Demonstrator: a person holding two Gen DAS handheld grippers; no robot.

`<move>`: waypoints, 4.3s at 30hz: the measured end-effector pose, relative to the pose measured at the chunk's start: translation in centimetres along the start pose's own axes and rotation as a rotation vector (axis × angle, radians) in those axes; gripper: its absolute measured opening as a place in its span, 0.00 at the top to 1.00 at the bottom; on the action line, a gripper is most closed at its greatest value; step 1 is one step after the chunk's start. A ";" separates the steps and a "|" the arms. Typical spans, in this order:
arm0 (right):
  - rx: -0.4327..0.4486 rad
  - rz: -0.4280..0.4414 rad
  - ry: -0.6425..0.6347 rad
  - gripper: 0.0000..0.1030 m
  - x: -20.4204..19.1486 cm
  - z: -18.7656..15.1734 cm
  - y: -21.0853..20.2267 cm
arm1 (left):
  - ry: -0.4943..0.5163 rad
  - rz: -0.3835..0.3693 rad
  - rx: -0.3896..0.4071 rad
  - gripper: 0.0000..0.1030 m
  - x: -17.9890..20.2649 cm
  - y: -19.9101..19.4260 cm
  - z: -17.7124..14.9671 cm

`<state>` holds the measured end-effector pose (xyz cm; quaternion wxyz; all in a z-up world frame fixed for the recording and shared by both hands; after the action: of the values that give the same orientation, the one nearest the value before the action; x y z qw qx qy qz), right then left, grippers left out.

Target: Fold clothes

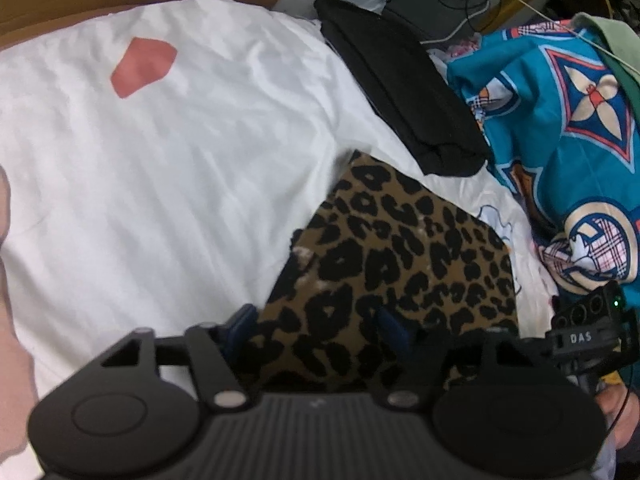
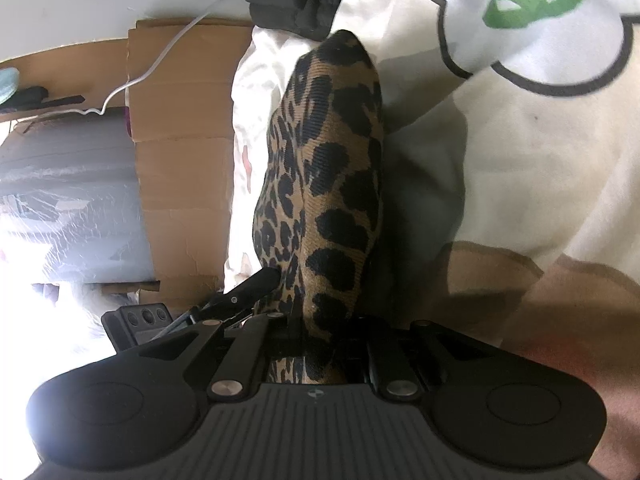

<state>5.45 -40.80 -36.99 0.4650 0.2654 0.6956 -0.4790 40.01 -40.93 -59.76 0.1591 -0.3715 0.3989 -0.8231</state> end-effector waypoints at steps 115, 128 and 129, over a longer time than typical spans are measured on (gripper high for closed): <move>0.026 -0.049 -0.026 0.69 1.7 1.7 -6.8 | -0.070 -0.063 -0.145 0.61 1.3 -14.6 -5.4; 0.034 -0.099 -0.066 0.93 0.5 0.8 -5.0 | -0.054 0.071 -0.155 0.67 3.8 -16.3 -5.4; 0.038 -0.100 -0.061 0.93 0.4 0.7 -5.0 | -0.049 0.092 -0.161 0.67 4.2 -16.3 -5.4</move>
<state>1.48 -43.46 -35.35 0.4564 0.2241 0.6842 -0.5228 33.83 -30.06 -47.27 0.1760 -0.3844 0.4765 -0.7709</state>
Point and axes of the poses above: each gripper's, at about its wrist camera, not at the fingertips, and y roughly the way its jaws point, x to its right, z to its top, the point moved 2 cm from there along y, roughly the way its jaws point, and after that the axes turned 4 degrees about y, right-handed, at the moved point
